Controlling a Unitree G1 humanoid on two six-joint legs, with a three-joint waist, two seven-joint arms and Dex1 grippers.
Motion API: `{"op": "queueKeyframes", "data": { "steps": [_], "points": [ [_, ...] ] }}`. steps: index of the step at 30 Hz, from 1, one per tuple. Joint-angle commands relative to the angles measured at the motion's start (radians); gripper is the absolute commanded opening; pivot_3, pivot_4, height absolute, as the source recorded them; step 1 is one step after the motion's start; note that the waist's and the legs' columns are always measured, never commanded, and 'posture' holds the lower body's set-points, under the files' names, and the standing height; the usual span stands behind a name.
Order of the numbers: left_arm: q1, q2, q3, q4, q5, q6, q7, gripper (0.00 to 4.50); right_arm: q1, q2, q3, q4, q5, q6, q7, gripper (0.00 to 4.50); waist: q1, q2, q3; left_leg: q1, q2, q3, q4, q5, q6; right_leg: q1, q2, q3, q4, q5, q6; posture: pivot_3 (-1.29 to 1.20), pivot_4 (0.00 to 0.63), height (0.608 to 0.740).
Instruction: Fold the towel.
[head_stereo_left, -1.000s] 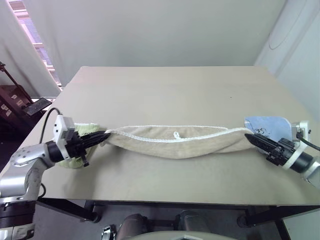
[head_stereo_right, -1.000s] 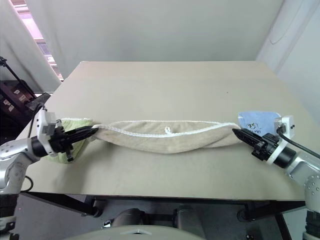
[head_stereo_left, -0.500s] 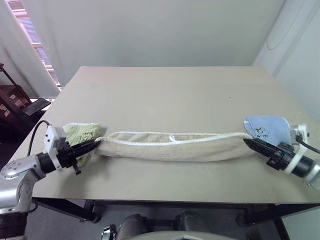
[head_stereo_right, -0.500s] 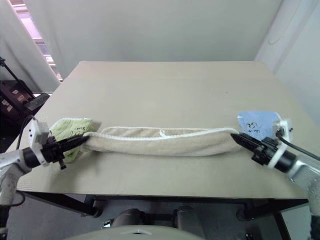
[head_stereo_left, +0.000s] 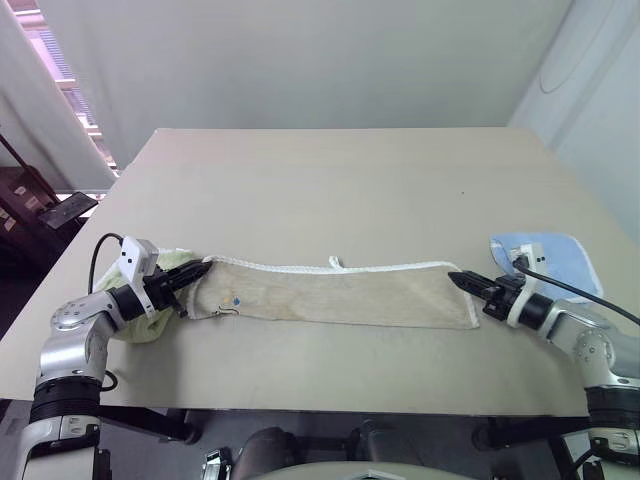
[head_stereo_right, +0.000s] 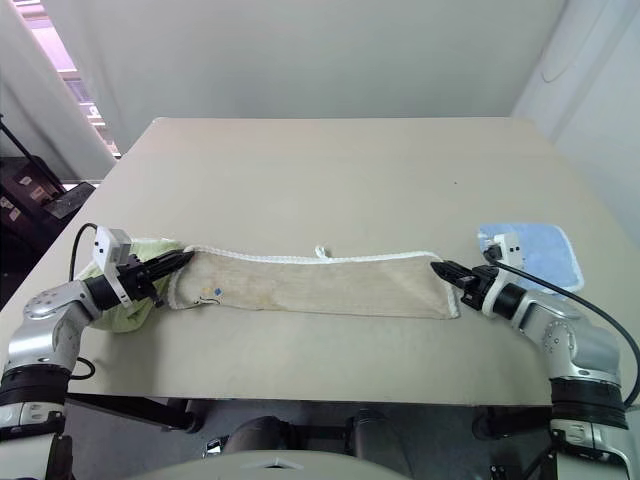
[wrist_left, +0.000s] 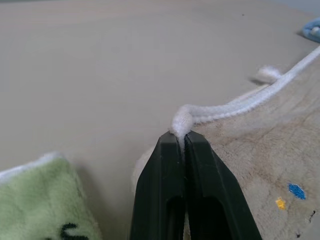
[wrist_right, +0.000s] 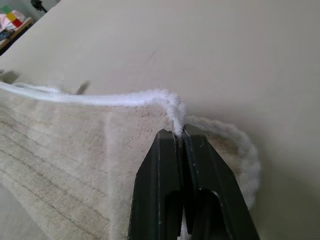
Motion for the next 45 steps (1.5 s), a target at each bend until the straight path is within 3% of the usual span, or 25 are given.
{"op": "queueKeyframes", "data": {
  "steps": [1,3,6,13,16,17,22,28,32,37,45],
  "points": [
    [-0.016,-0.003,0.002,0.005,0.003,-0.025,-0.01,0.08,-0.032,0.001,0.004,0.001,-0.018,-0.025,0.009,0.0,0.0,0.0,0.0,0.0,0.0,0.0,0.001,0.0,0.0,0.001,0.0,0.0,0.0,0.0,0.0,0.0,0.0,0.724],
    [-0.023,-0.011,0.0,0.015,0.002,-0.024,-0.009,0.76,-0.033,0.002,0.009,-0.001,-0.022,-0.027,0.018,0.0,0.001,0.0,0.0,0.001,0.0,0.0,0.002,0.0,0.0,0.001,0.0,0.0,0.0,0.0,-0.001,0.0,0.0,0.724],
    [-0.035,-0.021,-0.002,0.033,0.011,-0.038,0.0,1.82,-0.038,0.004,0.016,-0.006,-0.032,-0.027,0.021,0.74,0.001,0.0,0.0,0.001,0.0,0.0,0.002,0.0,0.0,0.001,-0.001,0.0,0.001,0.0,-0.001,0.0,0.0,0.724],
    [-0.064,-0.001,0.035,0.051,0.012,-0.057,0.031,4.41,-0.064,-0.004,-0.017,-0.058,-0.002,-0.001,0.015,3.3,-0.001,0.0,0.0,0.001,0.0,0.0,0.003,0.0,0.0,0.001,-0.001,0.0,0.001,0.0,-0.001,0.0,0.0,0.724],
    [-0.078,0.014,0.071,0.027,-0.006,-0.066,0.066,4.5,-0.083,-0.006,-0.08,-0.078,0.041,0.029,-0.02,4.4,0.0,0.0,0.0,0.001,0.0,0.0,0.003,0.0,0.0,0.001,-0.001,0.0,0.002,0.0,-0.001,0.0,0.0,0.724],
    [-0.088,0.019,0.087,0.015,-0.015,-0.064,0.085,4.5,-0.093,-0.009,-0.109,-0.079,0.065,0.053,-0.037,4.48,0.0,0.0,0.0,0.001,0.0,0.0,0.003,0.0,0.0,0.001,-0.001,0.0,0.002,0.0,-0.001,0.0,0.0,0.724],
    [-0.081,0.046,0.126,-0.129,-0.11,0.043,0.065,4.5,-0.123,-0.034,-0.24,-0.058,0.219,0.261,-0.091,4.48,0.002,-0.001,0.0,0.001,0.001,0.0,0.004,0.0,0.0,0.001,-0.001,0.0,0.002,0.0,-0.001,0.0,0.0,0.724],
    [0.007,0.04,0.087,-0.379,-0.193,0.183,0.038,4.5,-0.077,-0.083,-0.365,0.004,0.44,0.652,-0.112,4.48,0.001,-0.001,0.0,0.0,0.0,0.0,0.003,0.0,0.0,0.001,-0.002,0.0,0.002,0.0,-0.002,0.0,0.0,0.724],
    [0.093,0.043,0.012,-0.509,-0.189,0.212,-0.002,4.5,-0.035,-0.082,-0.452,0.023,0.53,0.819,-0.144,4.48,-0.001,-0.001,-0.001,0.001,0.0,0.0,0.004,0.0,0.0,0.002,-0.002,0.0,0.003,-0.001,-0.004,0.0,0.0,0.724],
    [0.126,0.01,-0.056,-0.505,-0.142,0.173,0.001,4.5,0.032,-0.04,-0.505,0.016,0.587,0.939,-0.206,4.48,0.002,-0.001,-0.001,0.002,0.0,0.0,0.004,0.0,0.0,0.003,-0.001,0.0,0.002,-0.001,-0.005,0.0,0.0,0.724],
    [0.117,-0.022,-0.119,-0.511,-0.113,0.157,-0.003,4.5,0.105,0.021,-0.502,0.021,0.604,0.943,-0.301,4.48,0.001,-0.001,-0.001,0.001,0.0,0.0,0.004,0.0,0.0,0.003,0.0,0.0,0.001,0.0,-0.002,0.0,0.0,0.724]
  ]
}}
